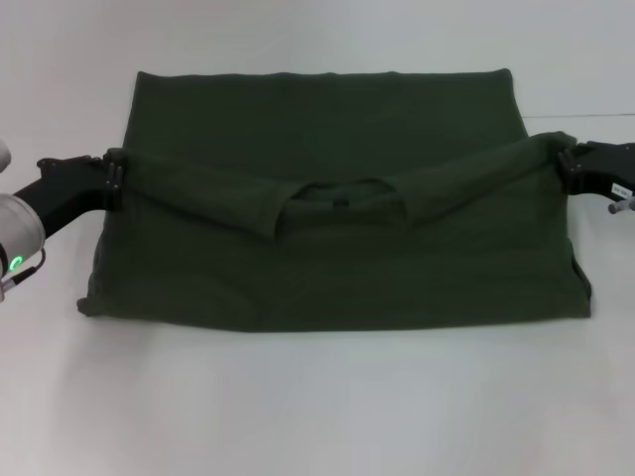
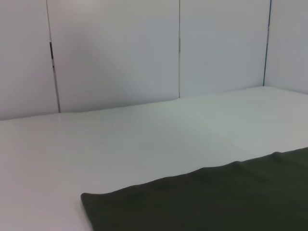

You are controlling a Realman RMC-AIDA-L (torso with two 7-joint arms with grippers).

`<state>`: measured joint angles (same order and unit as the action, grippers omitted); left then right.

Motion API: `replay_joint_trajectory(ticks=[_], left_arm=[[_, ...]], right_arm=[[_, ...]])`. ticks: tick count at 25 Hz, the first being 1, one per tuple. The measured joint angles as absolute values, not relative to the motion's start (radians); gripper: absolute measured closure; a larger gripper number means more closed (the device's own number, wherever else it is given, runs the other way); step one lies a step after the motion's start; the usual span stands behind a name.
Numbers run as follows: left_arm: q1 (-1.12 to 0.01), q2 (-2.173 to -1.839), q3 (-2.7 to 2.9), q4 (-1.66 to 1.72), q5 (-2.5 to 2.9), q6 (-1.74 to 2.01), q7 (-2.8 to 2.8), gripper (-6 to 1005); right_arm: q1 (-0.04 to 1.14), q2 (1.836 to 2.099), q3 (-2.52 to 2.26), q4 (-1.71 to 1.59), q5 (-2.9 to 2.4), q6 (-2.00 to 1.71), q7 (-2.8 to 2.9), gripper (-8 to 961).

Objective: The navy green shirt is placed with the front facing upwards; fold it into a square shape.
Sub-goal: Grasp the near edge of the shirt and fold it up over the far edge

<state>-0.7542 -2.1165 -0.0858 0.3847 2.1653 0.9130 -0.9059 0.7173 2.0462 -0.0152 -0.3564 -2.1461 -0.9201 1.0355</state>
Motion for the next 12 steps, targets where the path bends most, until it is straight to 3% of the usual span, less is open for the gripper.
replay_joint_trajectory(ticks=[12], left_arm=[[-0.779, -2.117, -0.086, 0.336, 2.146, 0.817, -0.866, 971]], right_arm=[[0.749, 2.055, -0.046, -0.331, -2.142, -0.832, 1.032, 908]])
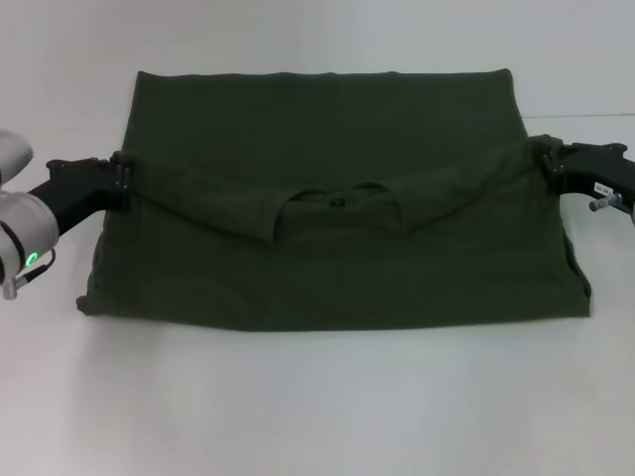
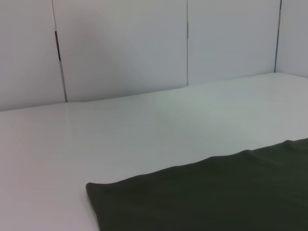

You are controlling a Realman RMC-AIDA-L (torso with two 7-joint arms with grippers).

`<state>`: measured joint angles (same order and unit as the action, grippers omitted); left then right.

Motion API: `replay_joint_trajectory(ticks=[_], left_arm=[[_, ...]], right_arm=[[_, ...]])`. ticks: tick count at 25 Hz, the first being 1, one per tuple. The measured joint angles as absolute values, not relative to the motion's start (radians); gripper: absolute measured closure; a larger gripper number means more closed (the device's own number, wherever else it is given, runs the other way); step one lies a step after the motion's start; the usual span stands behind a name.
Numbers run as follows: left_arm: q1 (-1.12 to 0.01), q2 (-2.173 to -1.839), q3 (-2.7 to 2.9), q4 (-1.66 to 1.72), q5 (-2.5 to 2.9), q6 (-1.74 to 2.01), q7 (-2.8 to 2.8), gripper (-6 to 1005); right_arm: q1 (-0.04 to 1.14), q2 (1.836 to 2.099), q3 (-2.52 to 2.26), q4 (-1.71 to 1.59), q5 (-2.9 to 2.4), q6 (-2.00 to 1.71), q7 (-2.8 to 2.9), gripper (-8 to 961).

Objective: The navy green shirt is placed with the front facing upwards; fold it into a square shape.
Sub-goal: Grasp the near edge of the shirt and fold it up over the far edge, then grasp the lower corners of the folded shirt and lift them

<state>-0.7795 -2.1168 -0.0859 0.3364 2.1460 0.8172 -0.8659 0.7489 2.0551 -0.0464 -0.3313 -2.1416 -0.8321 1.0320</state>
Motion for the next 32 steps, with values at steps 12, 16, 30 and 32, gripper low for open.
replay_joint_trajectory(ticks=[12, 16, 30, 32], left_arm=[[-0.802, -2.136, -0.063, 0.333, 2.141, 0.750, -0.862, 970], [-0.804, -2.139, -0.062, 0.333, 2.140, 0.747, -0.865, 970], [-0.788, -2.158, -0.062, 0.342, 2.013, 0.694, -0.863, 555], [-0.782, -2.155, -0.062, 0.342, 1.998, 0.697, -0.865, 479]], right_arm=[[0.755, 2.059, -0.076, -0.316, -2.106, -0.777, 1.046, 905], [0.764, 2.059, -0.120, -0.314, -2.106, -0.738, 1.090, 896], [0.777, 2.062, -0.140, -0.321, -2.086, -0.698, 1.127, 521], [0.776, 2.062, -0.144, -0.326, -2.075, -0.702, 1.127, 484]])
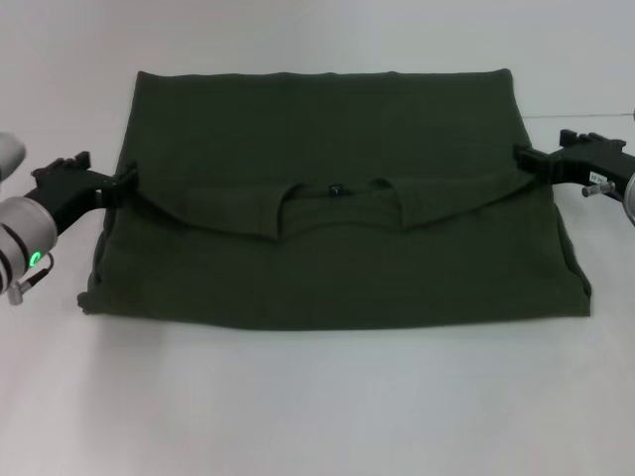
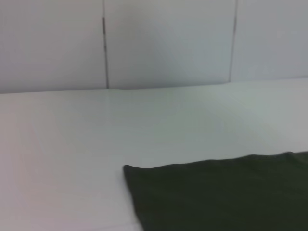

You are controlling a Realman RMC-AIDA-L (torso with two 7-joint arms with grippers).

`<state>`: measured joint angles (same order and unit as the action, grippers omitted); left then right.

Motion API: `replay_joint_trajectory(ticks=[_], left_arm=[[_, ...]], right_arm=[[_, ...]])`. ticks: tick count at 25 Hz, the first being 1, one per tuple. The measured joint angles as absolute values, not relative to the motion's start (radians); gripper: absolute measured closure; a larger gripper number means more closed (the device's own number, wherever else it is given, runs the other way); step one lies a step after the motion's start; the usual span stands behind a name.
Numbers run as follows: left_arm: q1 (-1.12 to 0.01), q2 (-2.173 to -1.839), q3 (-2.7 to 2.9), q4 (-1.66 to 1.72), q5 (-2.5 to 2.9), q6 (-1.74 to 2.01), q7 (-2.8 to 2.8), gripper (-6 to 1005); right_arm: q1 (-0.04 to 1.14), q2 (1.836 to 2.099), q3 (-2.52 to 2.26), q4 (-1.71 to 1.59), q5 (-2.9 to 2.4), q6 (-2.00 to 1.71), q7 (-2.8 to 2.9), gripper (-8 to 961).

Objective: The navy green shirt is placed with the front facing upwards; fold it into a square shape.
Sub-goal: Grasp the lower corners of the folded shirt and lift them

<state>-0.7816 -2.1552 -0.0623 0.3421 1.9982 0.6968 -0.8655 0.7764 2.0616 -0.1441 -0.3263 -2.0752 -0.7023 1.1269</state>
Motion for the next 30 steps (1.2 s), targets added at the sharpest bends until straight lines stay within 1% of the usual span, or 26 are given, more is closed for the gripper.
replay_joint_trajectory(ticks=[5, 6, 9, 11, 12, 15, 19, 26, 30], left_arm=[[-0.767, -2.149, -0.062, 0.355, 1.955, 0.723, -0.895, 263], [-0.763, -2.148, -0.062, 0.367, 1.951, 0.739, -0.924, 245], [-0.739, -2.141, -0.017, 0.428, 1.954, 0.818, -1.113, 190], [-0.710, -2.127, 0.089, 0.477, 1.954, 0.861, -1.295, 153], [-0.696, -2.119, 0.142, 0.498, 1.955, 0.875, -1.382, 154], [-0.649, -2.109, 0.264, 0.572, 1.965, 0.931, -1.598, 157], [-0.577, -2.121, 0.302, 0.667, 1.962, 1.096, -1.670, 160], [-0.462, -2.135, 0.299, 0.768, 1.970, 1.253, -1.667, 167], [-0.428, -2.143, 0.253, 0.792, 1.951, 1.292, -1.668, 169]], right_arm=[[0.768, 2.059, -0.144, -0.346, -2.069, -0.706, 1.154, 278], [0.760, 2.059, -0.144, -0.354, -2.069, -0.722, 1.170, 237], [0.730, 2.050, -0.168, -0.381, -2.072, -0.823, 1.228, 67], [0.703, 2.047, -0.206, -0.414, -2.073, -0.913, 1.270, 67], [0.688, 2.049, -0.221, -0.438, -2.071, -0.964, 1.287, 67], [0.638, 2.067, -0.236, -0.515, -2.068, -1.113, 1.317, 67], [0.578, 2.078, -0.233, -0.563, -2.048, -1.275, 1.322, 67], [0.486, 2.071, -0.230, -0.568, -1.996, -1.398, 1.322, 66], [0.455, 2.079, -0.230, -0.568, -1.959, -1.410, 1.317, 66]])
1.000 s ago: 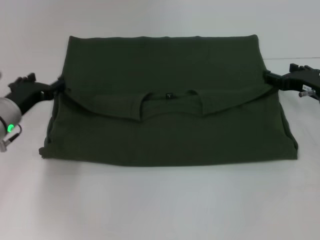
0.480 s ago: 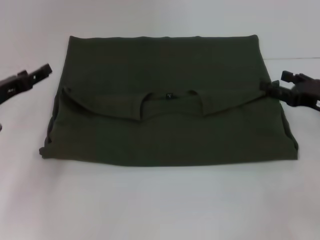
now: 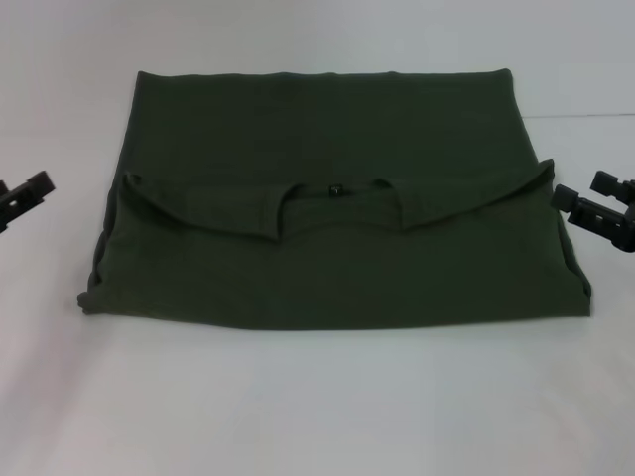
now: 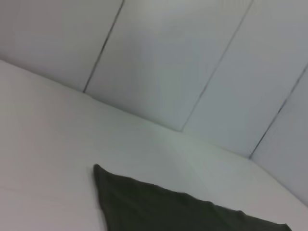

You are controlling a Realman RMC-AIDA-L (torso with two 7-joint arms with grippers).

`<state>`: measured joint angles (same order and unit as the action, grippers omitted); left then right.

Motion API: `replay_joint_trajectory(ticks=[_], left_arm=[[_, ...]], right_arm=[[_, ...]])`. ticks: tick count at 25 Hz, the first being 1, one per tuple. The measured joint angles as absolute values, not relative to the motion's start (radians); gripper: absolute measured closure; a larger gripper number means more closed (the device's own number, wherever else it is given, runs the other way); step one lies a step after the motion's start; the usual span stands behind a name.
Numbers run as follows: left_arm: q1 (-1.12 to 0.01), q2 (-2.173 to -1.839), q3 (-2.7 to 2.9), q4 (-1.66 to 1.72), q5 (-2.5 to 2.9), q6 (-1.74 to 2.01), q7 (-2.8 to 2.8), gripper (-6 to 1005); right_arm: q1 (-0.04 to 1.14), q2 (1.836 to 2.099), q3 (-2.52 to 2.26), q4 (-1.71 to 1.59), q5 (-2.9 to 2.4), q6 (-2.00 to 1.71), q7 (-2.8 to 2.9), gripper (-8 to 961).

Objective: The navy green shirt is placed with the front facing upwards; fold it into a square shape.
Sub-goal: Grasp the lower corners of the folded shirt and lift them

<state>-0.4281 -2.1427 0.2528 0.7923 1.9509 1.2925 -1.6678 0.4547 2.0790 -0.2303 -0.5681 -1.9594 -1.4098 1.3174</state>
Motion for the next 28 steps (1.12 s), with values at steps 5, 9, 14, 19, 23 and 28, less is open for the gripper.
replay_joint_trajectory(ticks=[5, 9, 14, 19, 23, 28], left_arm=[[-0.430, -2.141, 0.271, 0.799, 2.022, 1.321, -1.678, 175], [-0.461, -2.127, 0.306, 0.820, 2.200, 1.360, -1.677, 177], [-0.525, -2.111, 0.365, 0.815, 2.439, 1.371, -1.703, 175], [-0.537, -2.110, 0.396, 0.812, 2.471, 1.339, -1.698, 172], [-0.535, -2.110, 0.396, 0.816, 2.465, 1.324, -1.681, 170], [-0.533, -2.113, 0.397, 0.817, 2.463, 1.293, -1.664, 170]], right_arm=[[0.450, 2.082, -0.244, -0.563, -1.959, -1.416, 1.315, 67], [0.450, 2.083, -0.250, -0.561, -1.959, -1.428, 1.319, 69], [0.455, 2.083, -0.255, -0.559, -1.959, -1.431, 1.319, 74], [0.462, 2.086, -0.262, -0.557, -1.958, -1.432, 1.320, 78], [0.462, 2.087, -0.265, -0.557, -1.958, -1.433, 1.329, 80], [0.462, 2.087, -0.266, -0.555, -1.958, -1.434, 1.333, 82]])
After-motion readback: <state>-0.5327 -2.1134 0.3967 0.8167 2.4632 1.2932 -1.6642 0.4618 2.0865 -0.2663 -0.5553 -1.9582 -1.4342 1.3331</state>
